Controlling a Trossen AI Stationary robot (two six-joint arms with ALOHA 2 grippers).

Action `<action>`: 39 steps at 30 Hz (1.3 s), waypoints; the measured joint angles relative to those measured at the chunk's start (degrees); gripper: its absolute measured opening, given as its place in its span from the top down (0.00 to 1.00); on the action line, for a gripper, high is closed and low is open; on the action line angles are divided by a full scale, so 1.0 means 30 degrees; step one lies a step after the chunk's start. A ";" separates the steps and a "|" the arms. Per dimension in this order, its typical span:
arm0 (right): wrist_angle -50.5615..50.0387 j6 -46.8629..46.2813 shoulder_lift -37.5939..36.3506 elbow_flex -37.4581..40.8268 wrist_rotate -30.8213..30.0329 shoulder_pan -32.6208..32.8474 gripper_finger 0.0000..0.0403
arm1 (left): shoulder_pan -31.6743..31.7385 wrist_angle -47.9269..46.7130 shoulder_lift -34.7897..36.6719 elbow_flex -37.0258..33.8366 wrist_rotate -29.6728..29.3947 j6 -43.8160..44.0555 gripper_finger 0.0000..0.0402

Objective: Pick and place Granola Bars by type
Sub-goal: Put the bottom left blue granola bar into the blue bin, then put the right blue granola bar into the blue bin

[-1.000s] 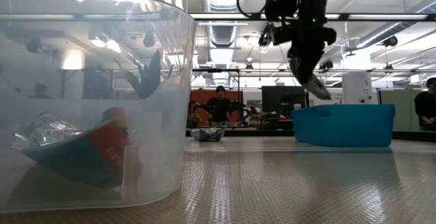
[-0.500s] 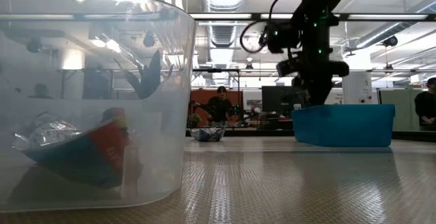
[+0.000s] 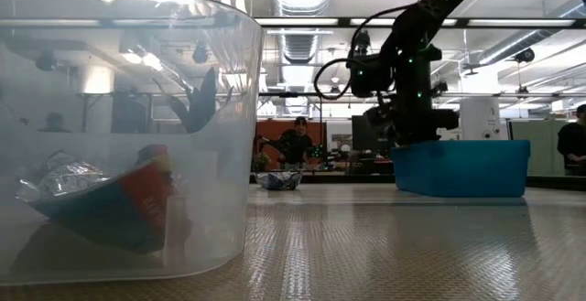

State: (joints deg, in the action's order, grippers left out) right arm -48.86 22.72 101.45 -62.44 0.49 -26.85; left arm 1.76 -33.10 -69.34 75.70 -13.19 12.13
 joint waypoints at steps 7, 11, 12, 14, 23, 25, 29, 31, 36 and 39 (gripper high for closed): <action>-0.0099 -0.0122 0.0357 0.0098 -0.0013 -0.0465 0.84 | 0.0007 -0.0044 0.0000 -0.0007 -0.0131 0.0010 0.55; -0.0147 -0.0533 0.0314 -0.0015 -0.0008 -0.0431 0.72 | 0.0022 -0.0046 0.0000 -0.0007 -0.0143 -0.0061 0.55; -0.0155 -0.0693 0.0299 -0.0123 -0.0146 -0.0431 0.69 | 0.0024 -0.0046 0.0000 -0.0007 -0.0142 -0.0082 0.55; -0.0169 -0.0950 0.0214 -0.0337 -0.0211 -0.0452 0.63 | 0.0077 -0.0047 0.0000 -0.0007 -0.0146 -0.0152 0.55; -0.0346 -0.0925 -0.0782 -0.1012 -0.0240 -0.0431 0.50 | 0.0219 -0.0061 0.0000 -0.0019 -0.0153 -0.0318 0.55; -0.0459 -0.0925 -0.0880 -0.1012 -0.0270 -0.0431 0.50 | 0.0226 -0.0060 0.0000 -0.0022 -0.0151 -0.0318 0.55; -0.0650 -0.0953 -0.0910 -0.1005 -0.0284 -0.0431 0.50 | 0.0226 -0.0066 0.0000 -0.0029 -0.0146 -0.0325 0.55; -0.0867 -0.1226 -0.0910 -0.1098 -0.0277 -0.0431 0.50 | 0.0226 -0.0066 0.0000 -0.0029 -0.0149 -0.0259 0.55; -0.1933 -0.2686 -0.0939 -0.2404 -0.0226 -0.0387 0.50 | 0.0255 -0.0087 0.0000 -0.0029 -0.0239 -0.0135 0.55; -0.2849 -0.4682 -0.0939 -0.3599 -0.0226 -0.0389 0.50 | 0.0255 -0.0266 0.0000 -0.0029 -0.0680 0.0065 0.55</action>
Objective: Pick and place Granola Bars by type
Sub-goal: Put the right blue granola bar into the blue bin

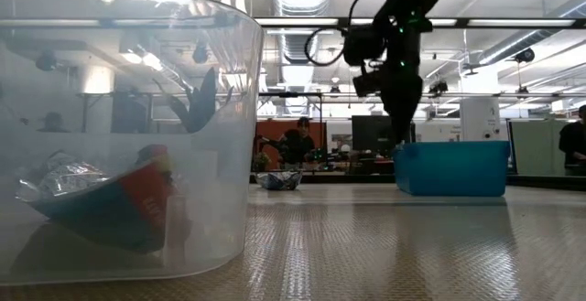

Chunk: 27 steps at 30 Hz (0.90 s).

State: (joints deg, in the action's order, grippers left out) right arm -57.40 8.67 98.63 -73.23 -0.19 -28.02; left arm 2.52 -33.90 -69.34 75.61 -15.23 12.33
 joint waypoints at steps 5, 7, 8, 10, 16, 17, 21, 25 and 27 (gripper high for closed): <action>-0.0903 -0.2556 -0.0007 -0.2071 0.0032 0.0404 0.50 | 0.0000 -0.0243 0.0000 0.0000 -0.0313 0.0436 0.55; -0.0884 -0.3162 -0.0007 -0.2829 0.0072 0.0641 0.50 | 0.0000 -0.0251 0.0000 0.0000 -0.0325 0.0533 0.55; -0.0871 -0.3500 -0.0007 -0.3188 0.0079 0.0737 0.50 | 0.0000 -0.0248 0.0000 0.0000 -0.0326 0.0619 0.55; -0.0767 -0.4400 -0.0007 -0.3877 0.0067 0.0916 0.50 | 0.0007 -0.0266 0.0000 0.0000 -0.0354 0.0788 0.55; 0.0195 -0.8767 -0.0007 -0.5231 0.0014 0.1201 0.50 | 0.0007 -0.0338 0.0068 0.0000 -0.0457 0.0884 0.55; 0.0452 -0.9548 -0.0007 -0.5313 0.0007 0.1225 0.50 | 0.0007 -0.0338 0.0073 0.0000 -0.0457 0.0884 0.55; 0.2147 -1.1978 -0.0007 -0.5407 -0.0099 0.1226 0.50 | 0.0007 -0.0626 0.0094 0.0000 -0.0464 0.0946 0.55; 0.3440 -1.3949 0.0046 -0.5289 -0.0437 0.1211 0.50 | 0.0007 -0.1005 0.0095 0.0000 -0.0467 0.0957 0.55; 0.4043 -1.4397 0.0198 -0.5289 -0.0424 0.1219 0.50 | 0.0007 -0.1136 0.0095 0.0000 -0.0464 0.0957 0.55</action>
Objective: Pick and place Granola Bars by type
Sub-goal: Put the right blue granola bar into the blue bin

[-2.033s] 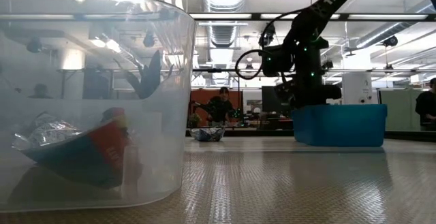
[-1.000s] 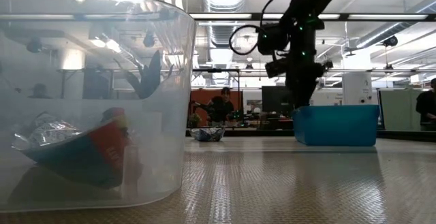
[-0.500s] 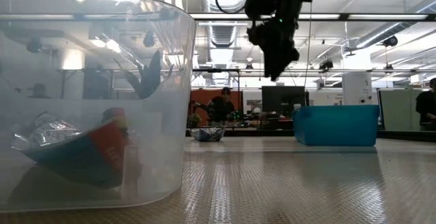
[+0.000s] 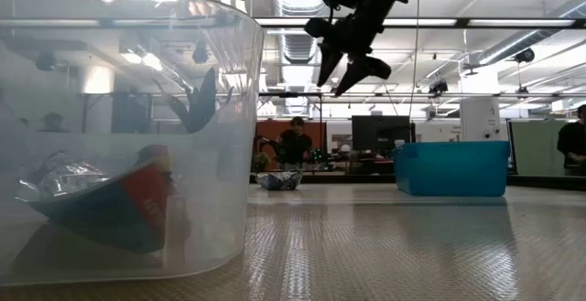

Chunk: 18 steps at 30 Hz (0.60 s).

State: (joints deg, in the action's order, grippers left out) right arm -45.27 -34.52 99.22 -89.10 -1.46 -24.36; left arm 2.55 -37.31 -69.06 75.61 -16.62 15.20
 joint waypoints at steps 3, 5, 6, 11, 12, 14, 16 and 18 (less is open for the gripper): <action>0.0568 -0.0165 0.0450 -0.0007 0.0003 0.0104 0.50 | 0.0000 -0.0200 0.0122 -0.0039 0.0000 -0.0029 0.55; 0.0637 -0.0234 0.0820 -0.0015 0.0008 0.0175 0.50 | 0.0019 -0.0103 0.0378 -0.0296 -0.0003 -0.0080 0.55; 0.0702 -0.0241 0.1005 -0.0012 0.0013 0.0177 0.50 | 0.0036 -0.0066 0.0564 -0.0440 -0.0007 -0.0087 0.55; 0.1354 -0.0620 0.1896 -0.0007 -0.0009 0.0268 0.50 | 0.0044 -0.0015 0.1915 -0.2131 -0.0240 0.0544 0.55; 0.1542 -0.0737 0.2115 -0.0021 -0.0006 0.0301 0.50 | 0.0044 -0.0004 0.2222 -0.2519 -0.0356 0.0813 0.55; 0.1743 -0.0881 0.2575 -0.0172 0.0006 0.0396 0.50 | 0.0044 0.0203 0.2822 -0.3237 -0.0444 0.1314 0.55; 0.1989 -0.1067 0.3029 -0.0264 0.0015 0.0541 0.50 | 0.0044 0.0267 0.3351 -0.3888 -0.0466 0.1797 0.55; 0.2583 -0.1218 0.3493 -0.0344 0.0146 0.0681 0.50 | 0.0044 0.0295 0.3852 -0.4491 -0.0467 0.2214 0.55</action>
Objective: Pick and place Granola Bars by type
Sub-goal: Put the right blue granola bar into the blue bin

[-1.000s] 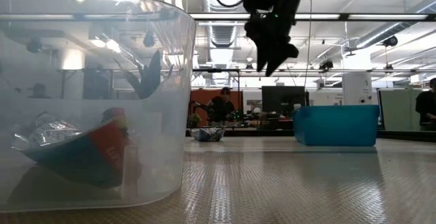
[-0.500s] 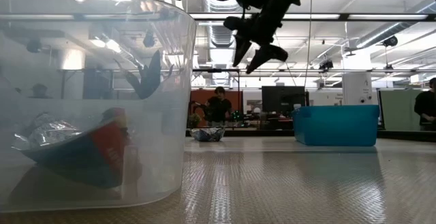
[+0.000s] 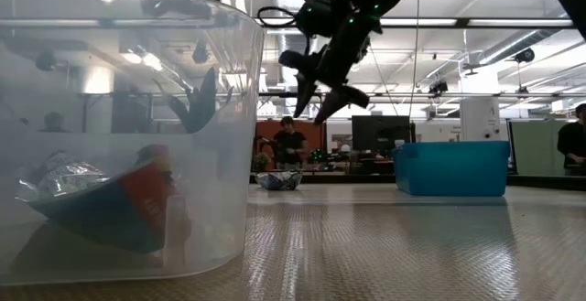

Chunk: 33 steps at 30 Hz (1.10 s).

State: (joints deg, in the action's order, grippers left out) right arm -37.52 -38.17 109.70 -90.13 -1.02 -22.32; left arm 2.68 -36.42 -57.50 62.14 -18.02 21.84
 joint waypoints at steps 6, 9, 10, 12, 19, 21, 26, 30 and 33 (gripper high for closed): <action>0.0771 -0.0287 0.1960 -0.1072 0.0304 0.0494 0.50 | -0.0007 0.0146 0.1201 -0.1727 0.0002 0.1034 0.55; 0.0576 -0.0272 0.2977 -0.1683 0.0266 0.0587 0.50 | -0.0007 0.0295 0.1695 -0.2477 0.0011 0.1323 0.55; 0.0553 -0.0311 0.3302 -0.1880 0.0189 0.0587 0.50 | -0.0013 0.0300 0.1844 -0.2726 0.0028 0.1397 0.55; 0.0480 -0.0509 0.3832 -0.2306 -0.0176 0.0602 0.50 | -0.0036 0.0253 0.2095 -0.3119 0.0035 0.1584 0.55; -0.0366 -0.0720 0.5275 -0.3674 -0.0661 0.0843 0.50 | -0.0044 0.0298 0.2788 -0.4166 0.0051 0.1777 0.55; -0.0586 -0.0830 0.5407 -0.3756 -0.0899 0.0907 0.50 | -0.0044 0.0278 0.2926 -0.4356 0.0075 0.1855 0.55; -0.0804 -0.1738 0.5933 -0.3880 -0.1199 0.0988 0.50 | -0.0051 0.0340 0.3192 -0.4499 0.0153 0.1865 0.55; -0.0882 -0.1801 0.6375 -0.3707 -0.0862 0.1143 0.50 | -0.0055 0.0339 0.3367 -0.4514 0.0146 0.1745 0.55; -0.0882 -0.1801 0.6564 -0.3665 -0.0839 0.1270 0.50 | -0.0058 0.0339 0.3522 -0.4521 0.0146 0.1671 0.55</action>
State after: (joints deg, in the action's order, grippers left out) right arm -40.17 -43.57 129.40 -101.13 -3.54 -18.51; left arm 2.50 -35.41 -46.93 48.58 -17.58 26.86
